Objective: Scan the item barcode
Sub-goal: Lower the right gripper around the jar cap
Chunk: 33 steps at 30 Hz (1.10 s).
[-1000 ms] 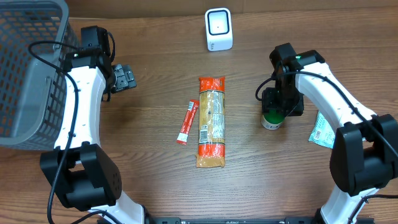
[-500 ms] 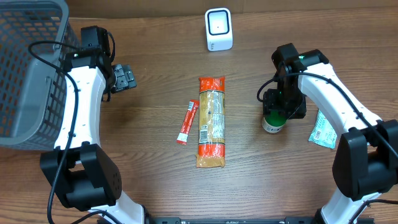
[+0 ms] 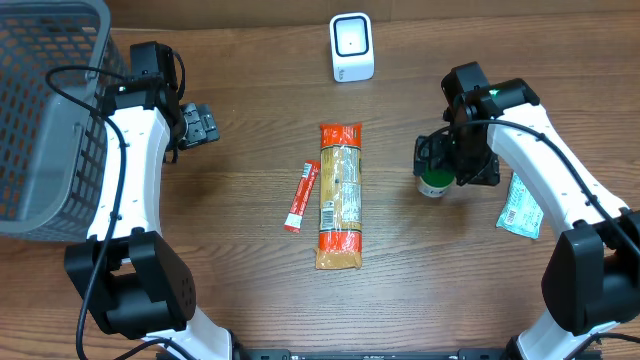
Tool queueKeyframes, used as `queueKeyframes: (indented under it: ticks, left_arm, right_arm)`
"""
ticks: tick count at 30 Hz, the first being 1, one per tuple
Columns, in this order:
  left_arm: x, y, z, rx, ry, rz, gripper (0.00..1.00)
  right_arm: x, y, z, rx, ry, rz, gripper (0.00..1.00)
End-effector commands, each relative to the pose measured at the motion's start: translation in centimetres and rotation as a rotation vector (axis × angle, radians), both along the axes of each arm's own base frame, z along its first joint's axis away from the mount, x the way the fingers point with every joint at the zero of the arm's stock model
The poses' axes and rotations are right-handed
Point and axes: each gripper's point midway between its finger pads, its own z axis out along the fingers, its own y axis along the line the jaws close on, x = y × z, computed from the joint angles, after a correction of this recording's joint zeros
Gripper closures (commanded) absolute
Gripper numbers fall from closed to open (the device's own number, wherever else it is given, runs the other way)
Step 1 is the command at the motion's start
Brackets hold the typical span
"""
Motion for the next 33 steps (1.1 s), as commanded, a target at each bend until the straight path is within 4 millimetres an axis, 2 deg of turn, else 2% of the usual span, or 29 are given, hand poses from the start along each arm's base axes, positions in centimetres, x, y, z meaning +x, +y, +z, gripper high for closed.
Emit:
queueKeyframes:
  ticks: [1, 8, 14, 17, 21, 23, 27, 33]
  left_arm:
    - [0.4, -0.1, 0.9, 0.002, -0.024, -0.014, 0.00]
    - [0.4, -0.1, 0.9, 0.002, -0.024, -0.014, 0.00]
    - [0.4, -0.1, 0.9, 0.002, -0.023, -0.014, 0.00]
    - [0.4, -0.1, 0.9, 0.002, -0.024, -0.014, 0.00]
    - [0.4, -0.1, 0.9, 0.003, -0.023, -0.014, 0.00]
    - [0.4, -0.1, 0.9, 0.003, -0.023, -0.014, 0.00]
    - [0.4, -0.1, 0.9, 0.002, -0.024, -0.014, 0.00]
    - [0.4, -0.1, 0.9, 0.003, -0.023, -0.014, 0.00]
  right_arm:
    - [0.7, 0.9, 1.7, 0.049, -0.050, -0.015, 0.00]
    - [0.6, 0.8, 1.2, 0.043, -0.042, -0.059, 0.00]
    - [1.4, 0.6, -1.3, 0.034, -0.088, -0.055, 0.00]
    - [1.9, -0.4, -2.8, -0.020, -0.122, -0.064, 0.00]
    - [2.1, -0.7, -3.7, -0.033, -0.140, -0.099, 0.00]
    - [2.3, -0.6, -4.0, -0.027, -0.146, -0.126, 0.04]
    - [2.1, -0.7, -4.1, -0.029, -0.142, -0.120, 0.23]
    - [1.6, -0.4, -4.2, -0.022, -0.133, -0.007, 0.37]
